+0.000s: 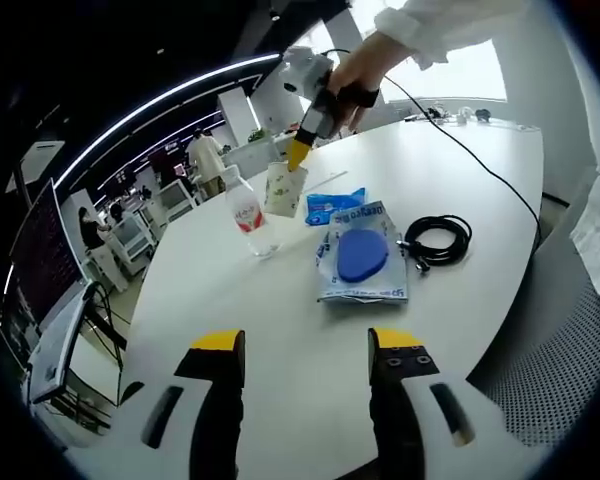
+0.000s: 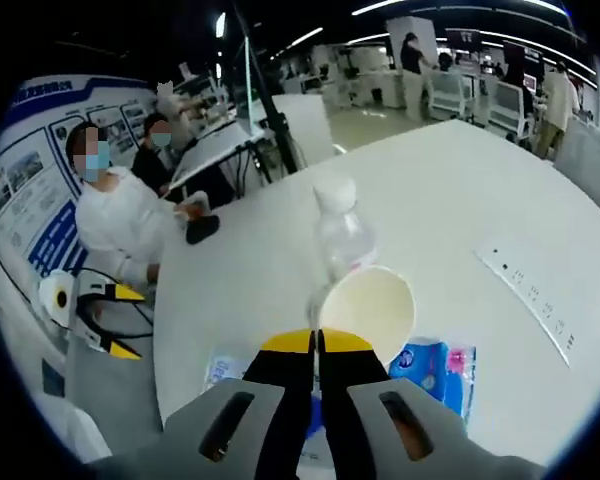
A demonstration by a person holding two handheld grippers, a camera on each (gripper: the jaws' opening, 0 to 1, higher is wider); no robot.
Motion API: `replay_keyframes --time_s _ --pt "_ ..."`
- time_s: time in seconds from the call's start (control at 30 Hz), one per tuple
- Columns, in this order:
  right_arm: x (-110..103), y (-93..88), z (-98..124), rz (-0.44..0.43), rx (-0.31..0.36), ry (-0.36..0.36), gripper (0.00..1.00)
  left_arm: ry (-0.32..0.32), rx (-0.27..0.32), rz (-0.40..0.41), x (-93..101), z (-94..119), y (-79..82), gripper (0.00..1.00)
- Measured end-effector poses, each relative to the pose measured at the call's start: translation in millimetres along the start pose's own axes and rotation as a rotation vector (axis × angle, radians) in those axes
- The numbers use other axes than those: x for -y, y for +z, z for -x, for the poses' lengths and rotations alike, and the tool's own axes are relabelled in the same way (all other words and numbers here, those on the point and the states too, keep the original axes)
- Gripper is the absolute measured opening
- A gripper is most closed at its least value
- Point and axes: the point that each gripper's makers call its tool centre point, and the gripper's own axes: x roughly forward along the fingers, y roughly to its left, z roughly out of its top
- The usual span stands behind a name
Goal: Arrange the tabletop items into an orderly group along one side of the table until the central work area is clear of visible clutter.
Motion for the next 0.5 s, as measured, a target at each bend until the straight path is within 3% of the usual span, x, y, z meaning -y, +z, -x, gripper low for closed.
replay_keyframes --time_s 0.2,0.5 --pt "8 -7.1 -8 0.073 -0.093 -0.040 0.00 0.000 0.005 -0.003 0.2 0 1.0 0.49" --pt "19 -14.1 -17 0.152 -0.176 -0.070 0.00 0.004 0.006 -0.005 -0.7 0 1.5 0.49"
